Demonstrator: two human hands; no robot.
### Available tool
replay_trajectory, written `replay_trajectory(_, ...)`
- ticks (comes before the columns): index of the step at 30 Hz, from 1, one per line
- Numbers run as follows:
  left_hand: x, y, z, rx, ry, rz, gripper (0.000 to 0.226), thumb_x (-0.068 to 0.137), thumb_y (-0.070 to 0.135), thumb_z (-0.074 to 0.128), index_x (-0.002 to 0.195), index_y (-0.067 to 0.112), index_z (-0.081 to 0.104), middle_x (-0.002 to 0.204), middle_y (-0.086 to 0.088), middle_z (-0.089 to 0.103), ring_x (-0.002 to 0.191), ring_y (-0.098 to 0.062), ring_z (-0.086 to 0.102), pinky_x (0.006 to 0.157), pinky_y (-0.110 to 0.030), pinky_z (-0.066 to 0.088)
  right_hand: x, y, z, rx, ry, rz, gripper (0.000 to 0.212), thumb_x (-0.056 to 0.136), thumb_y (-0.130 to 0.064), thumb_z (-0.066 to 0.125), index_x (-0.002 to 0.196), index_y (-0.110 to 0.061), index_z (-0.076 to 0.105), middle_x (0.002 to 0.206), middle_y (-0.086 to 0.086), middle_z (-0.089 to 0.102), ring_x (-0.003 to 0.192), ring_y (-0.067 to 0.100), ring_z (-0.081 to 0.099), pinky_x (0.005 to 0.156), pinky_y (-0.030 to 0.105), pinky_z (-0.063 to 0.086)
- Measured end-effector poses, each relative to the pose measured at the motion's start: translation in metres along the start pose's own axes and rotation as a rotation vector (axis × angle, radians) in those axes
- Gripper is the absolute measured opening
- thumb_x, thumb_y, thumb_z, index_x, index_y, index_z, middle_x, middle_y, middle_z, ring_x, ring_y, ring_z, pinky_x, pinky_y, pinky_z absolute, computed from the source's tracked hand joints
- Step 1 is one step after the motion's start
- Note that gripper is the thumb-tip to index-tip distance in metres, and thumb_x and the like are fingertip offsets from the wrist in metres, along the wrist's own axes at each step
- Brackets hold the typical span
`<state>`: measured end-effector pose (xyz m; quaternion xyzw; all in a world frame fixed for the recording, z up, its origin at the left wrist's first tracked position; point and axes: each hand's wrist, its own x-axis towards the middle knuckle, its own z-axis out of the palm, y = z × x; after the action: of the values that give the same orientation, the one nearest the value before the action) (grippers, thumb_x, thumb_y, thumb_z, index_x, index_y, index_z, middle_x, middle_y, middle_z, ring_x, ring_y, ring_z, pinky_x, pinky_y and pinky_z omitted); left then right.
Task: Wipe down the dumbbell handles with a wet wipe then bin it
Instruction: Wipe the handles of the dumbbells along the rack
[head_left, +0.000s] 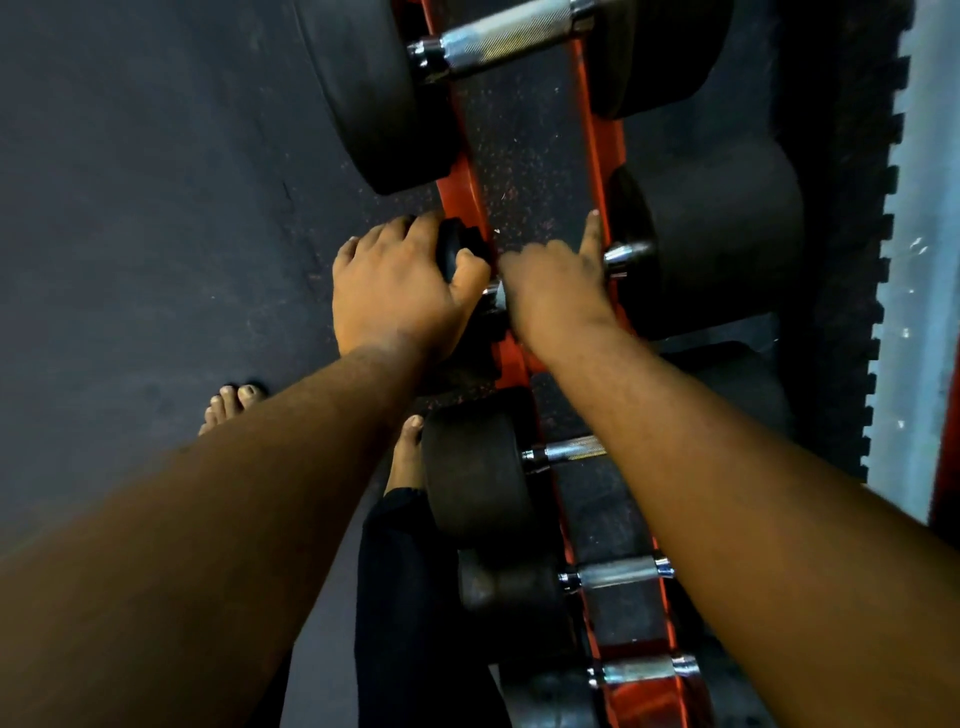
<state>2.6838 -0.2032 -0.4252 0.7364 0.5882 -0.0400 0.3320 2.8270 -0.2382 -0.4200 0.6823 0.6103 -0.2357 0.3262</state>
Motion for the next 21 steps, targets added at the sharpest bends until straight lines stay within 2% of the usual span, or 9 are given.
replay_trajectory(3,-0.003,-0.001,0.000,0.004,0.010,-0.004,0.057,0.092,0.054,0.035,0.131,0.023,0.063,0.123,-0.007,0.069,0.117,-0.029,0.060,0.107,-0.048,0.040,-0.037,0.006,0.030,0.027,0.238,0.001,0.048,0.094,-0.015,0.047,0.141,-0.017,0.039,0.135,0.010,0.049,0.139,0.033,0.036,0.114,0.074,0.004)
replay_trajectory(5,-0.003,-0.004,0.002,0.008,0.003,-0.008,0.056,0.093,0.054,0.035,0.130,0.024,0.063,0.123,-0.006,0.069,0.117,-0.028,0.060,0.108,-0.048,0.040,-0.051,0.007,0.045,-0.045,0.243,0.011,0.068,0.093,-0.012,0.047,0.154,-0.013,0.017,0.151,0.014,0.034,0.150,0.036,0.017,0.113,0.075,0.000)
replay_trajectory(7,-0.002,-0.004,0.003,0.008,-0.006,-0.011,0.056,0.092,0.055,0.034,0.130,0.025,0.063,0.124,-0.005,0.068,0.118,-0.027,0.059,0.109,-0.048,0.040,-0.043,0.007,0.040,-0.048,0.213,0.023,0.057,0.093,-0.011,0.044,0.148,-0.010,0.028,0.145,0.015,0.041,0.149,0.036,0.022,0.113,0.076,0.003)
replay_trajectory(9,-0.001,-0.002,0.002,0.008,-0.002,-0.008,0.056,0.092,0.055,0.035,0.129,0.025,0.063,0.124,-0.004,0.068,0.118,-0.027,0.060,0.108,-0.048,0.040,-0.023,0.004,0.022,-0.039,0.173,0.061,0.035,0.094,-0.013,0.041,0.127,-0.013,0.053,0.122,0.012,0.058,0.135,0.034,0.042,0.114,0.074,0.007)
replay_trajectory(11,-0.001,0.000,0.001,0.004,0.005,-0.003,0.056,0.092,0.054,0.035,0.129,0.024,0.064,0.124,-0.005,0.069,0.118,-0.028,0.060,0.107,-0.047,0.040,-0.007,0.002,0.003,-0.083,0.091,0.074,0.026,0.094,-0.016,0.045,0.114,-0.017,0.062,0.109,0.007,0.065,0.121,0.031,0.052,0.116,0.071,0.004)
replay_trajectory(14,0.000,0.001,-0.002,-0.002,0.003,-0.002,0.056,0.092,0.053,0.036,0.129,0.023,0.064,0.123,-0.007,0.069,0.117,-0.029,0.060,0.106,-0.047,0.041,-0.016,0.002,0.005,-0.047,0.131,0.117,0.031,0.094,-0.014,0.044,0.121,-0.015,0.058,0.116,0.010,0.062,0.124,0.033,0.051,0.118,0.067,0.013)
replay_trajectory(16,-0.002,0.001,-0.003,0.001,0.000,-0.015,0.057,0.090,0.054,0.036,0.128,0.022,0.064,0.124,-0.008,0.068,0.118,-0.031,0.059,0.107,-0.048,0.040,-0.037,0.002,0.023,-0.025,0.228,0.101,0.039,0.095,-0.014,0.042,0.133,-0.011,0.048,0.133,0.014,0.053,0.139,0.036,0.039,0.120,0.062,0.014)
replay_trajectory(18,-0.003,-0.002,-0.001,0.010,-0.006,-0.021,0.058,0.090,0.055,0.035,0.127,0.021,0.064,0.124,-0.009,0.068,0.118,-0.031,0.059,0.108,-0.049,0.040,-0.047,0.003,0.029,-0.076,0.216,0.088,0.047,0.095,-0.014,0.040,0.141,-0.009,0.039,0.142,0.016,0.046,0.145,0.037,0.030,0.121,0.061,0.011)
replay_trajectory(21,-0.003,-0.002,0.000,0.007,-0.013,-0.016,0.058,0.090,0.055,0.035,0.126,0.021,0.065,0.122,-0.008,0.069,0.116,-0.030,0.060,0.107,-0.048,0.040,-0.022,0.006,0.010,-0.094,0.088,0.101,0.037,0.095,-0.015,0.036,0.126,-0.013,0.055,0.123,0.011,0.060,0.130,0.034,0.047,0.119,0.065,0.014)
